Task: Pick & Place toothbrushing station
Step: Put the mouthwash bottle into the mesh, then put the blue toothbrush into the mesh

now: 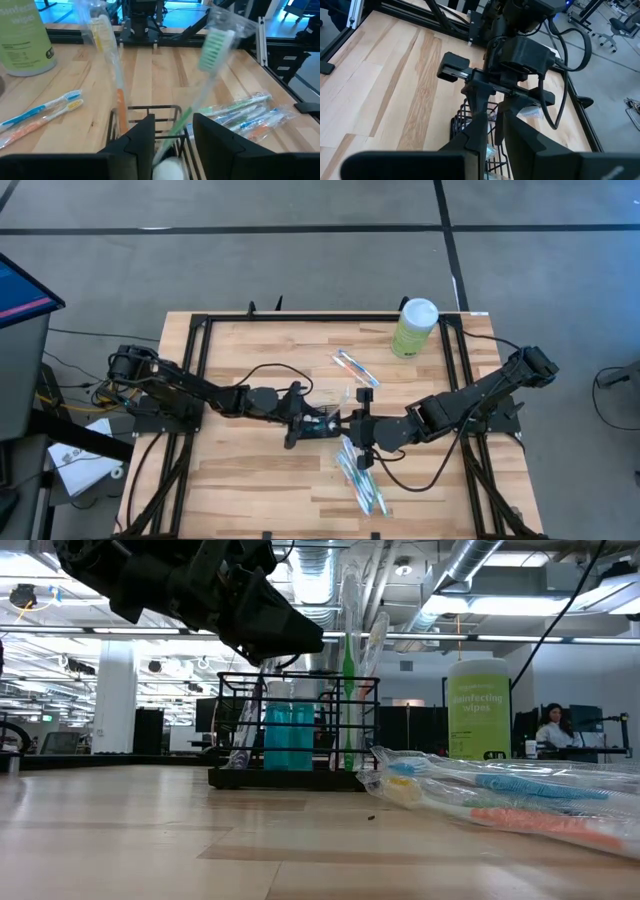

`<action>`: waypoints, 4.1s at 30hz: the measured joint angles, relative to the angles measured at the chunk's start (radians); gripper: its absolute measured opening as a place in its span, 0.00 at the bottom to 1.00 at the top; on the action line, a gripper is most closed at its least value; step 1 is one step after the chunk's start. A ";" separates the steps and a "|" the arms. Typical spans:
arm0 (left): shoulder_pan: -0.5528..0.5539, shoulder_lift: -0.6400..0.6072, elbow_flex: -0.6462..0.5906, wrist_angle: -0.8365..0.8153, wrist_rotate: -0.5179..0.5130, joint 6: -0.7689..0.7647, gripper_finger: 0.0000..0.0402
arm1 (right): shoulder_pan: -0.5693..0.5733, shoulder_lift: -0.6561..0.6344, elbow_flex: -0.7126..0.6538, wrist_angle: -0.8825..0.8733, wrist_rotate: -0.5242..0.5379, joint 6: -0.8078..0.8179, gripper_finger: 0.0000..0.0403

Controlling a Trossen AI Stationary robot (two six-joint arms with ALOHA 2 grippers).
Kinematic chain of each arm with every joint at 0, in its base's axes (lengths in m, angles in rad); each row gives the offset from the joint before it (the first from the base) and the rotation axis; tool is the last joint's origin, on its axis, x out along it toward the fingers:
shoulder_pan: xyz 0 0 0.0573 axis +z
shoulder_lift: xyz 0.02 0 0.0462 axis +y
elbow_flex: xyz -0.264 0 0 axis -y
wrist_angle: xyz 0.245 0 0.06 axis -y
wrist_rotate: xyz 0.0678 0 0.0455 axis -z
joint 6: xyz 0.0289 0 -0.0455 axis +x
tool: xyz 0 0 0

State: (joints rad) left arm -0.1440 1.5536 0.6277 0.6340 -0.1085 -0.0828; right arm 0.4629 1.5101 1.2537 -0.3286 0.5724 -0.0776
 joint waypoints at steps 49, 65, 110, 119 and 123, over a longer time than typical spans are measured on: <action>-0.098 -0.142 -0.001 0.010 -0.043 0.060 0.30 | -0.524 -0.083 -0.149 -0.184 0.046 0.308 0.13; -0.097 -0.141 -0.002 0.010 -0.044 0.060 0.30 | -0.627 -0.129 -0.513 0.227 -0.185 0.341 0.13; -0.094 -0.141 -0.002 0.011 -0.044 0.060 0.30 | -0.687 0.050 -0.625 0.344 -0.284 0.444 0.13; -0.094 -0.141 -0.002 0.011 -0.044 0.060 0.30 | -0.695 0.050 -0.624 0.327 -0.275 0.444 0.28; -0.094 -0.141 -0.002 0.011 -0.044 0.060 0.30 | -0.694 0.066 -0.624 0.338 -0.270 0.445 0.35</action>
State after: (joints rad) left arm -0.2379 1.4128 0.6258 0.6446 -0.1524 -0.0231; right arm -0.2306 1.5756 0.6295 0.0092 0.3026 0.3678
